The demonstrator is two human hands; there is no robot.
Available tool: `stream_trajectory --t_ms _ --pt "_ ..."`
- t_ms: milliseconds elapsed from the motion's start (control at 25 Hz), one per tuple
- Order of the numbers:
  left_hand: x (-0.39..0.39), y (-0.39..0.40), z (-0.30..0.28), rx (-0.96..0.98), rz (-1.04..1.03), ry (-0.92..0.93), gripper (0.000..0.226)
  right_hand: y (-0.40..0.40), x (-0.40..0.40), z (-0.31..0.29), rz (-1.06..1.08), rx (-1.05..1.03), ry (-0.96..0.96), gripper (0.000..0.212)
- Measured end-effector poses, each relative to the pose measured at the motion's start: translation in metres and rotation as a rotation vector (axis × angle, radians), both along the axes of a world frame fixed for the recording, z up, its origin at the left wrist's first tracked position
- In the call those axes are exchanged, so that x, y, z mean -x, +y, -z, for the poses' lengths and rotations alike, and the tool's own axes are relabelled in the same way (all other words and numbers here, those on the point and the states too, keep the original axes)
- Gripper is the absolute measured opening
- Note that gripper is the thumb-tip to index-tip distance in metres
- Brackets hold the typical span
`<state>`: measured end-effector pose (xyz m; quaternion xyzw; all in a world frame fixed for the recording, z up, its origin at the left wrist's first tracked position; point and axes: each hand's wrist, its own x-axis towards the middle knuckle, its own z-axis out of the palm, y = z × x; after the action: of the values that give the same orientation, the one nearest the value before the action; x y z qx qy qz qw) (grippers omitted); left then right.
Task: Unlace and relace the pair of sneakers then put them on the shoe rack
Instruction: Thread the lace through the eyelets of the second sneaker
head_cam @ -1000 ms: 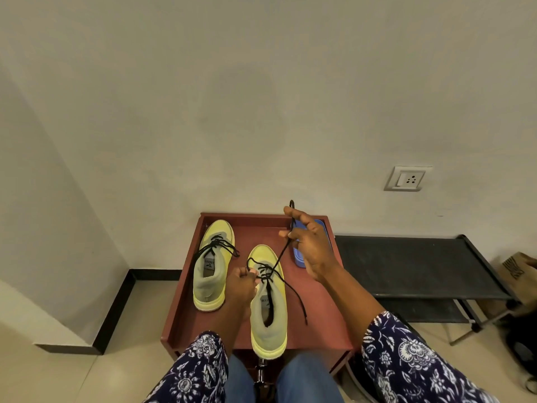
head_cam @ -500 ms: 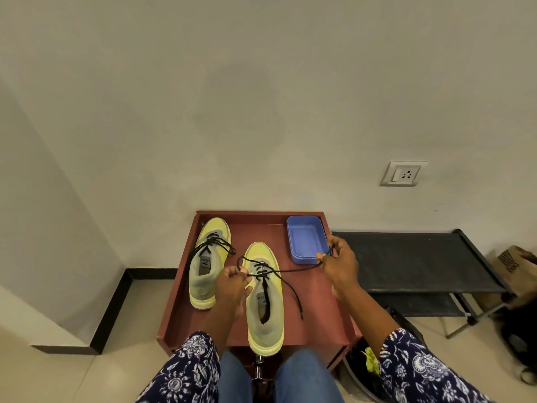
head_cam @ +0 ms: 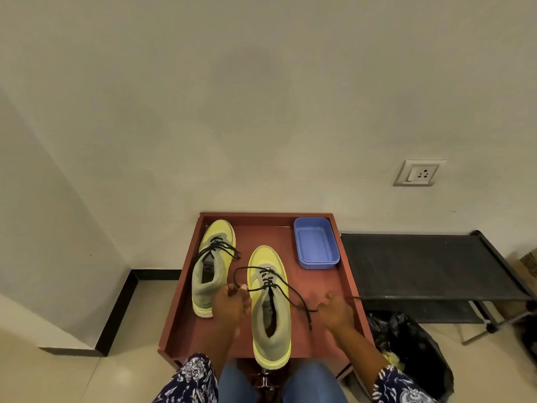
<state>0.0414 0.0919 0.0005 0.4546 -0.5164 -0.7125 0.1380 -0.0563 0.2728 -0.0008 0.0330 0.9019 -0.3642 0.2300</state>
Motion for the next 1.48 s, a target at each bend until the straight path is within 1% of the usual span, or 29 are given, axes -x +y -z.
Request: stream_trajectory --t_ms 80,160,200,280,320,400,480,560,680,1000,1080,1240,1480 --pt "0.002 -0.002 0.007 0.176 0.019 -0.123 0.019 -0.01 -0.002 0.001 -0.054 -0.112 -0.01 0.026" --pt "0.003 -0.002 0.007 0.31 0.043 -0.222 0.024 -0.023 -0.003 0.004 -0.106 -0.128 0.053 0.017" --pt "0.003 -0.001 0.005 0.355 0.049 -0.246 0.031 -0.029 -0.003 0.006 -0.142 -0.109 0.094 0.016" --pt "0.003 -0.002 0.002 0.528 0.077 -0.289 0.044 -0.04 -0.004 0.005 -0.222 -0.037 0.158 0.018" --pt "0.003 -0.003 0.004 0.642 0.116 -0.303 0.044 -0.046 -0.004 0.004 -0.269 -0.005 0.175 0.021" --pt "0.006 -0.004 0.003 0.789 0.273 -0.297 0.037 -0.055 -0.006 0.002 -0.372 0.02 0.179 0.029" --pt "0.01 -0.004 0.005 0.835 0.477 -0.306 0.032 -0.064 -0.01 0.0 -0.448 0.022 0.182 0.034" --pt "0.012 -0.001 0.006 0.859 0.568 -0.294 0.025 -0.069 -0.014 0.001 -0.467 0.038 0.219 0.033" --pt "0.012 0.003 0.007 0.896 0.557 -0.231 0.013 -0.071 -0.016 -0.001 -0.447 0.033 0.314 0.026" --pt "0.023 -0.005 0.007 1.026 0.509 -0.17 0.011 -0.07 0.001 -0.016 -0.44 -0.122 0.451 0.022" --pt "0.026 -0.007 0.006 1.044 0.522 -0.167 0.012 -0.07 0.005 -0.018 -0.437 -0.163 0.452 0.021" --pt "0.028 -0.007 0.005 1.1 0.557 -0.224 0.015 -0.07 0.009 -0.016 -0.421 -0.214 0.423 0.019" --pt "0.022 -0.015 0.015 1.108 0.582 -0.269 0.015 -0.06 0.014 -0.005 -0.35 -0.256 0.338 0.021"
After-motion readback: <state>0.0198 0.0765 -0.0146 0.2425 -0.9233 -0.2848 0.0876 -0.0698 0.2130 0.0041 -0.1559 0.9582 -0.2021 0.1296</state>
